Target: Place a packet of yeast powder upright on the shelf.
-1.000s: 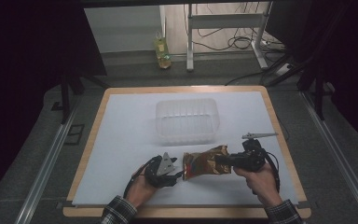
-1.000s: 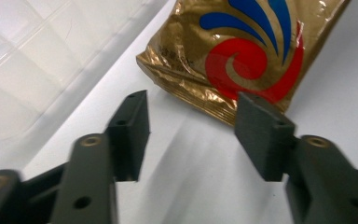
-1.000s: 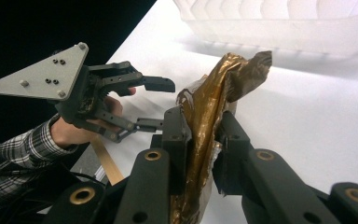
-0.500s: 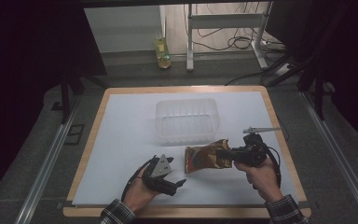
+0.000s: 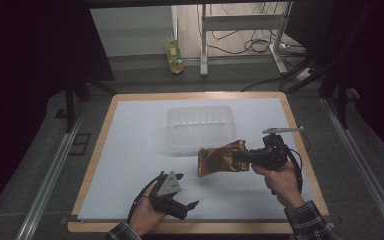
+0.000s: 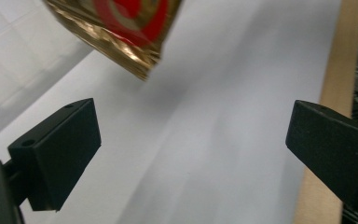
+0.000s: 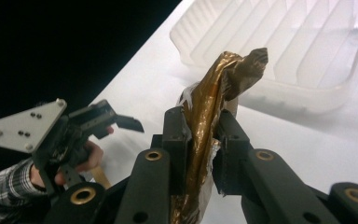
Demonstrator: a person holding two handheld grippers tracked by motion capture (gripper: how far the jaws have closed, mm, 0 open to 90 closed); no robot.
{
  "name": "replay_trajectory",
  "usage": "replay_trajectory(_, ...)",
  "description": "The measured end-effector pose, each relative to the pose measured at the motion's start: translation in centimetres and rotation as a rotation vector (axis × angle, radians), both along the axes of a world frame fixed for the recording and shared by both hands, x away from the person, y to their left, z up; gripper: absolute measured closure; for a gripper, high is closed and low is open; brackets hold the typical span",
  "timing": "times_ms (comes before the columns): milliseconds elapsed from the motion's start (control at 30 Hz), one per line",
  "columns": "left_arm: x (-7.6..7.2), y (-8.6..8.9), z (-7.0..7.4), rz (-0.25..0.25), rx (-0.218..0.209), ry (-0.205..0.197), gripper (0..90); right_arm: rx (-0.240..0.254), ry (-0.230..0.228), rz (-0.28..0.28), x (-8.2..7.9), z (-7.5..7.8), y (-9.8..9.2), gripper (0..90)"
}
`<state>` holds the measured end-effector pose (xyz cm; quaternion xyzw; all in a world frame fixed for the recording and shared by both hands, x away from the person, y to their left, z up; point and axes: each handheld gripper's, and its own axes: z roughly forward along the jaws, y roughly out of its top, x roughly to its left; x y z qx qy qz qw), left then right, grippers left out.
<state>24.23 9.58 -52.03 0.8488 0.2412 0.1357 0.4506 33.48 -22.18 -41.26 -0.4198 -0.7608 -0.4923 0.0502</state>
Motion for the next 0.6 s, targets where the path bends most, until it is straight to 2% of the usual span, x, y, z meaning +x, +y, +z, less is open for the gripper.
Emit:
replay_trajectory(200, -0.9, -0.2, -0.2, -0.014, 0.012, 0.013, 2.5, 0.002, -0.015, -0.012, 0.6, 0.8, 0.2, 76.7)
replay_trajectory(600, -1.3, -0.1, -0.5, 0.001, 0.035, -0.007, 0.0, 0.011, -0.022, -0.029, 2.1, 2.3, 0.7, 76.6)
